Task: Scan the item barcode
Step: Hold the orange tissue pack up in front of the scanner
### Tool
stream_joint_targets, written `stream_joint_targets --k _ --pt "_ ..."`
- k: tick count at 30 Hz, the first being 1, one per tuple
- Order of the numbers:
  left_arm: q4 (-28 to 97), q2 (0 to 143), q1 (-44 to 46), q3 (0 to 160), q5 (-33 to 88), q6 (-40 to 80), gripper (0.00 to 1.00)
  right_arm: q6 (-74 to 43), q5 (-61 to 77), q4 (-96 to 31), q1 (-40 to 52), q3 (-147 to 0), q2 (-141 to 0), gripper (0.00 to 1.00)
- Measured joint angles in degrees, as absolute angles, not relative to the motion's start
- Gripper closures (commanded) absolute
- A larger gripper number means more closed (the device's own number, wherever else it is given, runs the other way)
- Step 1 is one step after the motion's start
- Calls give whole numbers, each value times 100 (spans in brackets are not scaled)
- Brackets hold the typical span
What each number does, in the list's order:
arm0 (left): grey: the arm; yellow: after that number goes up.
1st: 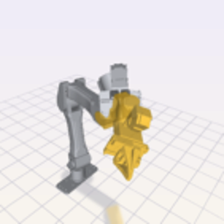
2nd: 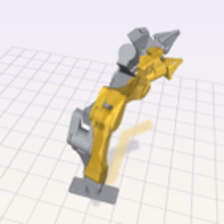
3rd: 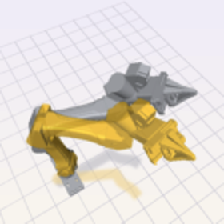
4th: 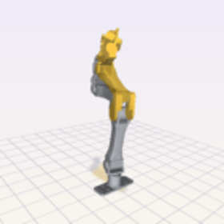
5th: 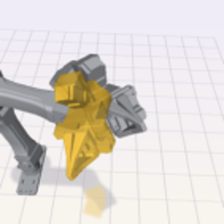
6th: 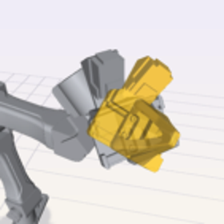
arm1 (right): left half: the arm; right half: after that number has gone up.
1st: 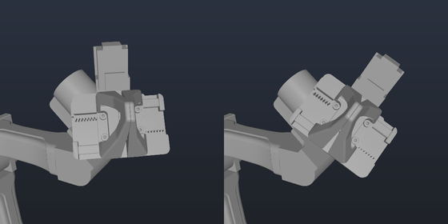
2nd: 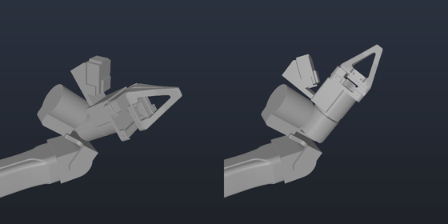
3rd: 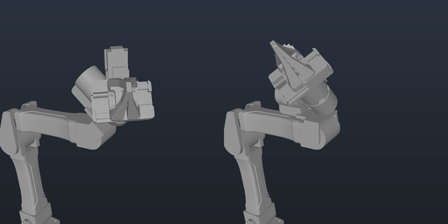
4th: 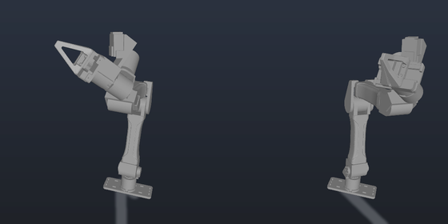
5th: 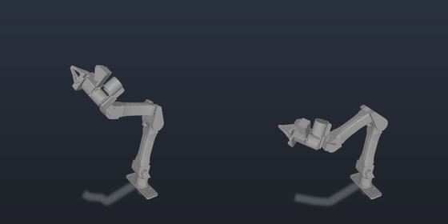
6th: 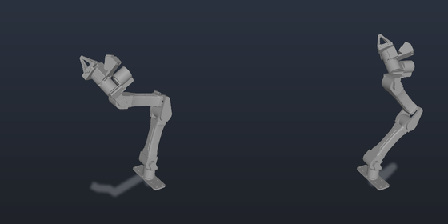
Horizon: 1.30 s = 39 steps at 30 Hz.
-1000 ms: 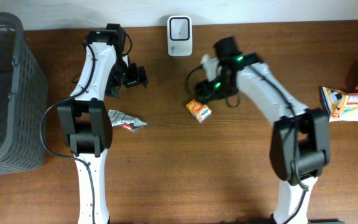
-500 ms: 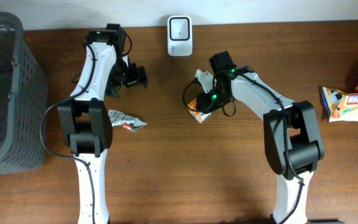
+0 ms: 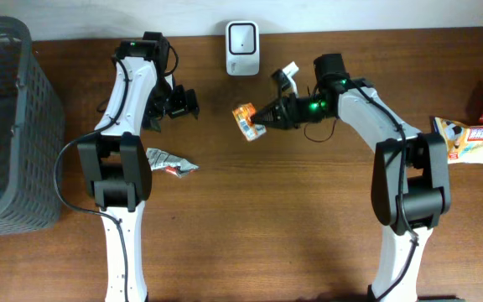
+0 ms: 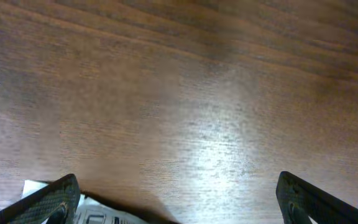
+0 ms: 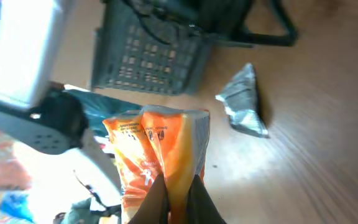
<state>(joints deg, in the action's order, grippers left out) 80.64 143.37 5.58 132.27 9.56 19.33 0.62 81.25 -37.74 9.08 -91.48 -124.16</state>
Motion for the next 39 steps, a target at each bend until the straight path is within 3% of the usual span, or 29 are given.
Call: stream_joint_targets --k 6,10,13,15,16,19,22,28,32,35,39 --pt "8055 14337 558 13227 956 1933 1 -1258 7900 -2711 913 -9166 -12416 96" --pt "8055 14337 558 13227 956 1933 1 -2716 5964 -1605 919 -9196 -12425 96" --pt "8053 14337 561 13227 956 1931 1 -2906 3570 -1570 1028 -9717 -12462 96" --pt "8060 14337 558 13227 956 1933 1 -2217 1782 -1428 1367 -10235 -12464 96" --pt "8058 14337 561 13227 956 1933 1 -1179 467 -1000 1767 -10307 -12464 96" --pt "8068 14337 558 13227 956 1933 1 2681 -1457 585 2781 -10342 -12665 96" --pt "8058 14337 561 13227 956 1933 1 4958 -1953 1302 2829 -10370 -13417 96" --pt "8058 14337 558 13227 956 1933 1 5540 -1942 1424 2547 -10370 -13629 96" --pt "8058 14337 558 13227 956 1933 1 4654 -1592 2333 2342 -10350 -13657 96" --pt "8058 14337 558 13227 956 1933 1 3369 -1022 2322 2119 -10350 -13657 96" --pt "8058 14337 561 13227 956 1933 1 2823 -733 2296 2012 -10350 -13703 96"
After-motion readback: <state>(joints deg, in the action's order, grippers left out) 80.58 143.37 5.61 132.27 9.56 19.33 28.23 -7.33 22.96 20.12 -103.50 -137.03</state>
